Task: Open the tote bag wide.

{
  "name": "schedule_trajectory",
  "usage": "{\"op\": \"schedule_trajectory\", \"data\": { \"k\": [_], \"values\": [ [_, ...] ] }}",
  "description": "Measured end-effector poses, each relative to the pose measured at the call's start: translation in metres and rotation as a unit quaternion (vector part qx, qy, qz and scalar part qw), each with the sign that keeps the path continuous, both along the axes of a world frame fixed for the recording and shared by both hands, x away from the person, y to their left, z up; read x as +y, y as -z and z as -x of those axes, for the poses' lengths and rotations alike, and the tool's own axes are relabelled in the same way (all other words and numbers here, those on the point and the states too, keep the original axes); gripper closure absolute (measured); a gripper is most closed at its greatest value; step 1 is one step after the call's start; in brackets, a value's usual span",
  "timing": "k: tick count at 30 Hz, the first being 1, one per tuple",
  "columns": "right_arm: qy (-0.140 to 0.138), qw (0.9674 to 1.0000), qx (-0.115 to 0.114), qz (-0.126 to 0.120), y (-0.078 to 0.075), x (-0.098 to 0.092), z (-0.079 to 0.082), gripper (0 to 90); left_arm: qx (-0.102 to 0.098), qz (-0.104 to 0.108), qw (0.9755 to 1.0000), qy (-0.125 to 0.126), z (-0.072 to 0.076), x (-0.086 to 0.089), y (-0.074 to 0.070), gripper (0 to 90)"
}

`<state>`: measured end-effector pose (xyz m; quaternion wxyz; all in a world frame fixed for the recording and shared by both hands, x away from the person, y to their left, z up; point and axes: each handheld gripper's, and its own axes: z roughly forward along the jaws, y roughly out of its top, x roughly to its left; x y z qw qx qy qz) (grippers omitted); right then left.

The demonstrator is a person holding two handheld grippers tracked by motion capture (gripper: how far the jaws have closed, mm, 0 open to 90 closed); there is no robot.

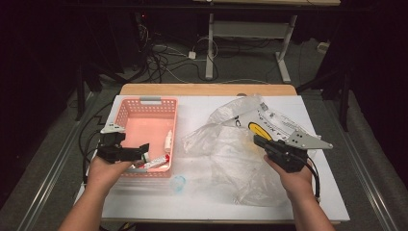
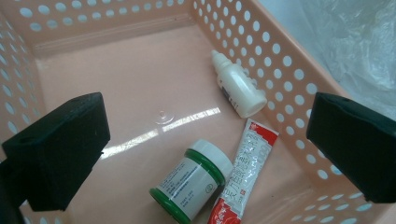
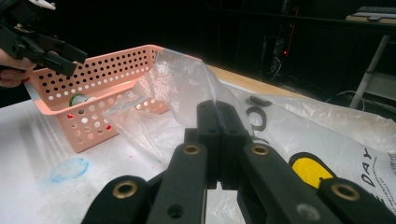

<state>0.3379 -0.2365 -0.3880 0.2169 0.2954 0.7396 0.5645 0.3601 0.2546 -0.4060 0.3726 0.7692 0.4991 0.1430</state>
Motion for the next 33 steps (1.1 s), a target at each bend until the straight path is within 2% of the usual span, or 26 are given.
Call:
{"op": "schedule_trajectory", "data": {
  "k": [7, 10, 14, 16, 21, 23, 28, 33],
  "values": [
    [0.0, 1.0, 0.001, 0.001, 0.001, 0.0, 0.0, 90.0, 0.028, -0.01, 0.9995, 0.01, -0.013, -0.009, 0.0, 0.5],
    [0.0, 1.0, 0.0, 0.001, 0.0, -0.001, 0.0, 90.0, 0.041, -0.024, 0.9985, 0.027, -0.015, -0.013, 0.001, 3.7],
    [0.001, 1.0, 0.002, 0.001, 0.001, -0.001, 0.0, 90.0, 0.063, -0.028, 0.9964, 0.05, -0.019, -0.017, 0.002, 12.5],
    [0.001, 1.0, 0.003, 0.001, 0.001, -0.001, 0.0, 90.0, 0.071, -0.037, 0.9948, 0.063, -0.021, -0.019, 0.002, 14.9],
    [0.0, 1.0, 0.002, 0.002, 0.001, -0.001, 0.0, 90.0, 0.1, -0.044, 0.99, 0.089, -0.027, -0.029, 0.004, 17.6],
    [0.0, 1.0, 0.003, 0.002, 0.001, -0.001, 0.0, 90.0, 0.109, -0.054, 0.9879, 0.096, -0.03, -0.033, 0.005, 18.0],
    [0.001, 1.0, 0.004, 0.003, 0.002, -0.001, 0.0, 90.0, 0.123, -0.068, 0.984, 0.109, -0.034, -0.038, 0.006, 20.0],
    [0.002, 1.0, 0.003, 0.001, 0.002, -0.002, -0.001, 90.0, 0.132, -0.08, 0.9792, 0.132, -0.035, -0.042, 0.008, 26.3]
  ]
}}
